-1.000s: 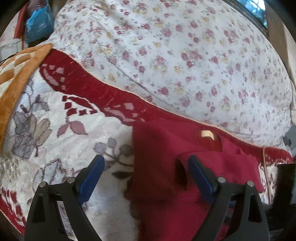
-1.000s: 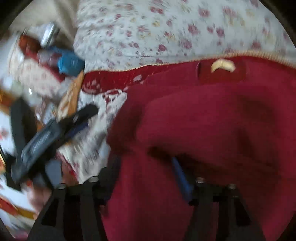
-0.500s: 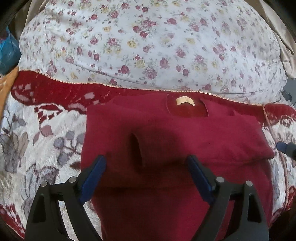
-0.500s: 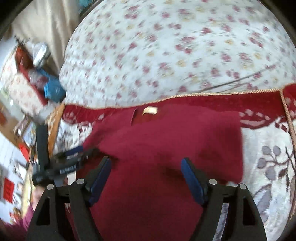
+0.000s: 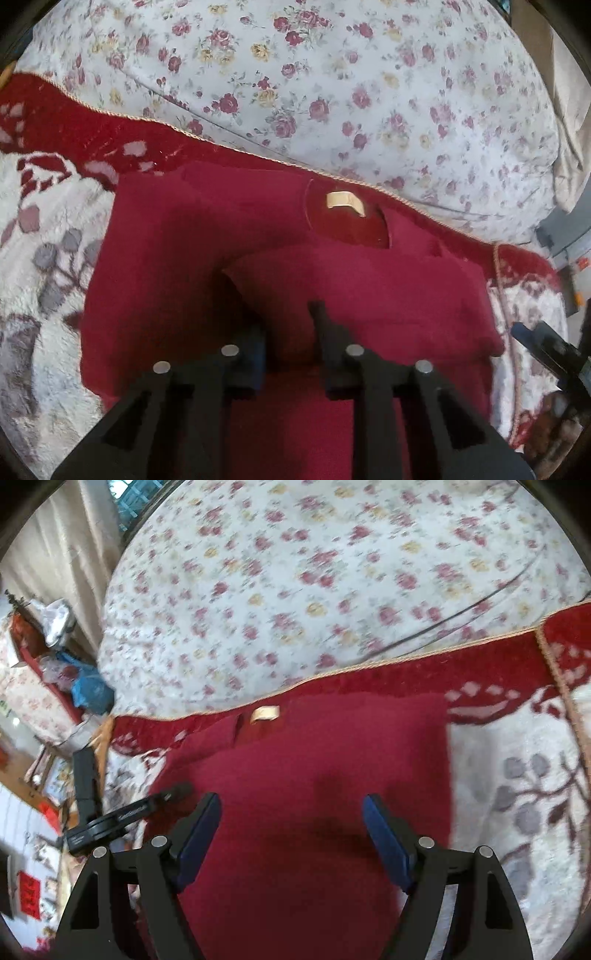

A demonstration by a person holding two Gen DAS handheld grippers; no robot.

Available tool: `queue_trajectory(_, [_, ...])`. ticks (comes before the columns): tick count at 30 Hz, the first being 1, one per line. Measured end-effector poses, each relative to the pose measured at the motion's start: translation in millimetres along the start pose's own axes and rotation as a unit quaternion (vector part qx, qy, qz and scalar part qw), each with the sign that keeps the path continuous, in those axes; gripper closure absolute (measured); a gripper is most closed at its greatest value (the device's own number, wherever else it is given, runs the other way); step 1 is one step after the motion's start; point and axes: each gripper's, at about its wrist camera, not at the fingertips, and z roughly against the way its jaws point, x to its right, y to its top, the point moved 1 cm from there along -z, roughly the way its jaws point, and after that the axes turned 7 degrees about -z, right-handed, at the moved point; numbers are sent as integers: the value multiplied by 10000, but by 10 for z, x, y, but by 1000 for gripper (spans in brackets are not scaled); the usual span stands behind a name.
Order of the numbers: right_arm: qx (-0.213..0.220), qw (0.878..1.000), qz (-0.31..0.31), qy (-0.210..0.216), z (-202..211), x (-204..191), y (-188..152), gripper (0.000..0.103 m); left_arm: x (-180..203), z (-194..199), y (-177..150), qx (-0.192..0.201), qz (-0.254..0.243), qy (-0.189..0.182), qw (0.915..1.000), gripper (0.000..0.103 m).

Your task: Fold small clothes

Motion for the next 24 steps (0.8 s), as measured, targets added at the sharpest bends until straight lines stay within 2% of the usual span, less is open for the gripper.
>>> queue_trajectory(3, [113, 9984, -336, -433, 46, 222, 73, 20, -13, 190, 45, 269, -14, -41, 9996, 89])
queue_trajectory(5, [116, 9967, -573, -567, 54, 365, 101, 20, -65, 343, 72, 491, -37, 152, 9987, 89])
queue_trajectory(7, [63, 9950, -724, -688, 26, 465, 104, 20, -145, 398, 75, 538, 2, 306, 9981, 89])
queue_trajectory(10, [-137, 9937, -899, -655, -118, 543, 109, 20, -255, 319, 49, 317, 171, 344, 9988, 89])
queue_trajectory(15, [-440, 9934, -977, -418, -410, 546, 59, 20, -187, 291, 22, 305, -74, 567, 9979, 89])
queue_trajectory(16, [-480, 9942, -814, -512, -472, 524, 48, 36, -194, 275, 19, 292, -76, 598, 9978, 89])
queue_trajectory(18, [-509, 9946, -464, -782, -532, 462, 14, 77, -215, 228, 4, 212, -72, 623, 9978, 83])
queue_trajectory(19, [-473, 9945, -405, -846, -498, 447, -3, 78, -234, 191, -5, 152, -36, 623, 9979, 81])
queue_trajectory(20, [-476, 9941, -342, -907, -475, 433, -9, 78, -250, 168, -12, 121, 4, 629, 9979, 72])
queue_trajectory(21, [-445, 9934, -223, -1029, -434, 420, -25, 78, -259, 156, -22, 101, 23, 577, 9983, 59])
queue_trajectory(24, [-391, 9891, -54, -1417, -388, 451, -83, 78, -222, 134, -28, 93, -12, 442, 9990, 45])
